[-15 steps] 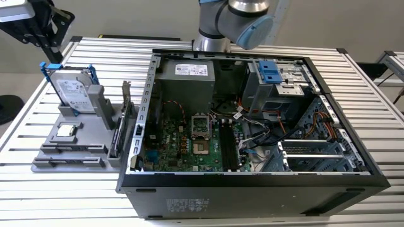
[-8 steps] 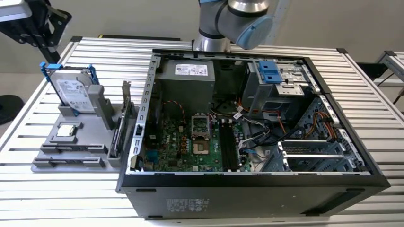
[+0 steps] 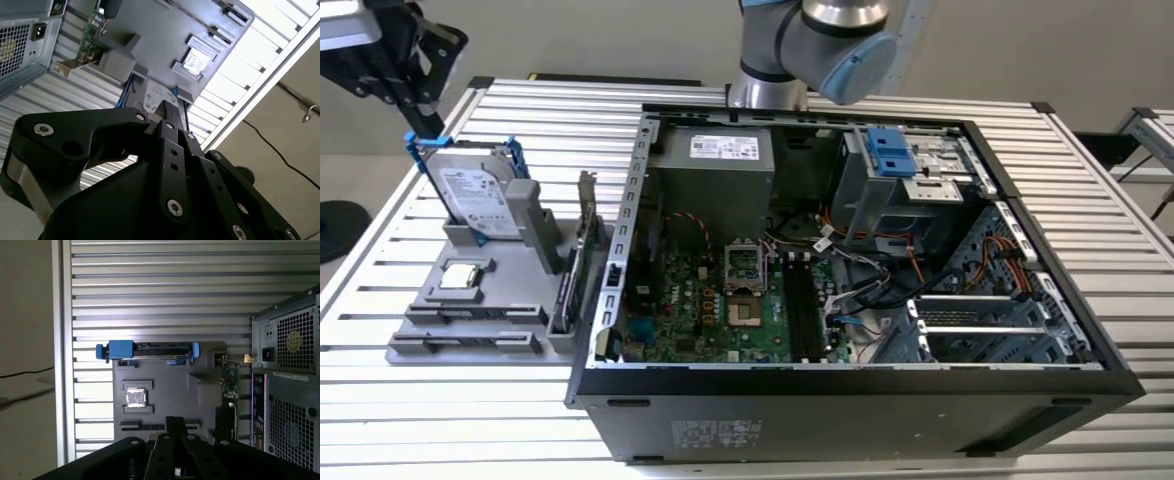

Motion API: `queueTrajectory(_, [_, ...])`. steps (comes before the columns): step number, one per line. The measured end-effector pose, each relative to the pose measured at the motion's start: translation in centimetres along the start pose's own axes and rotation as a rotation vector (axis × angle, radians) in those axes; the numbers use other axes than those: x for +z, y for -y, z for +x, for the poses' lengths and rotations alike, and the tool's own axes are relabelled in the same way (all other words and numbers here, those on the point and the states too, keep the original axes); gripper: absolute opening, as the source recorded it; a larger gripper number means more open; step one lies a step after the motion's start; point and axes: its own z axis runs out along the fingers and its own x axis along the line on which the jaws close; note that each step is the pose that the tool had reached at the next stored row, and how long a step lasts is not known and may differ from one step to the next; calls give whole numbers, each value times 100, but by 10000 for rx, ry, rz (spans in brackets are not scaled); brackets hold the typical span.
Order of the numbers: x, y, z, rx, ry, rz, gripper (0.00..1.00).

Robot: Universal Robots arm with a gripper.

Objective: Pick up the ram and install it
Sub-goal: 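Reach for the ram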

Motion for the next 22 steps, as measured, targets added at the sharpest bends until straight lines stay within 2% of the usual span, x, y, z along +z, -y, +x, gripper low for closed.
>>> queueTrajectory(22, [-11, 244, -8, -20, -1, -1, 0])
